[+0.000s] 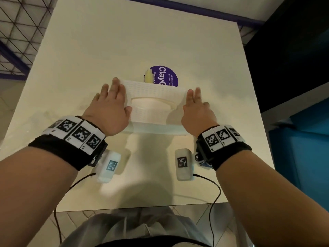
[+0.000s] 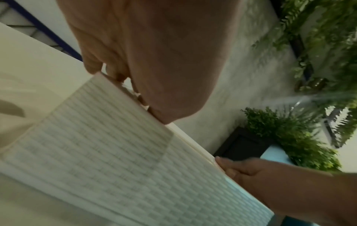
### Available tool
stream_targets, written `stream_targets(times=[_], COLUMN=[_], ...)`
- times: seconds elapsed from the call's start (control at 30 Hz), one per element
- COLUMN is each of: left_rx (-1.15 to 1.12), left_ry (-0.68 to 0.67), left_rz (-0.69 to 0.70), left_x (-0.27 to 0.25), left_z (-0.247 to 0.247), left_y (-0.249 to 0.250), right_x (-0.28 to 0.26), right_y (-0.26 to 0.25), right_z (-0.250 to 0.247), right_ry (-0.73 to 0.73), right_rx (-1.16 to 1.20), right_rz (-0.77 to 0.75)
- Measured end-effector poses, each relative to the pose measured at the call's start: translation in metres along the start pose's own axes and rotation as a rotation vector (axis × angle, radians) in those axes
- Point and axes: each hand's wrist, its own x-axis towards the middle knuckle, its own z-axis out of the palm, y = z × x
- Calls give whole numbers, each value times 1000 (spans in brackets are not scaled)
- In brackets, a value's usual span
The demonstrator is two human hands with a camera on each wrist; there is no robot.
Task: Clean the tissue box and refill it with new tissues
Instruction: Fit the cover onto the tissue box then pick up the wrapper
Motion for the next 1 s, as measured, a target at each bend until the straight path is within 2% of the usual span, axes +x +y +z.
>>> stream_targets(times=[0.07, 0.17, 0.27, 0.43, 0.57, 0.67, 0.77, 0.93, 1.0], left_rx=[79, 48, -32, -30, -21, -7, -2, -11, -20], left_ry=[35, 69, 46, -21, -12, -12, -6, -20, -11], left_rz=[19, 36, 16, -47, -66, -77, -76, -76, -71], left_x=[0, -2, 1, 7, 5, 7, 8, 8, 8], left_z=[5, 10, 11, 4, 5, 6, 7, 7, 8], left_y=[4, 4, 5, 14, 15, 15, 14, 14, 13], right_x=[1, 4, 4, 5, 1, 5, 9, 9, 10], right_y=[-3, 0, 2, -6, -39, -60, -69, -80, -86], right_z=[3, 12, 16, 7, 14, 20, 19, 24, 24], right_ry=[40, 36, 60, 150, 248, 219, 264, 206, 196], right_rx=[-62, 17, 90, 57, 297, 316, 432, 255, 253], right_rz=[-22, -34, -26, -35, -101, -100, -86, -12, 1])
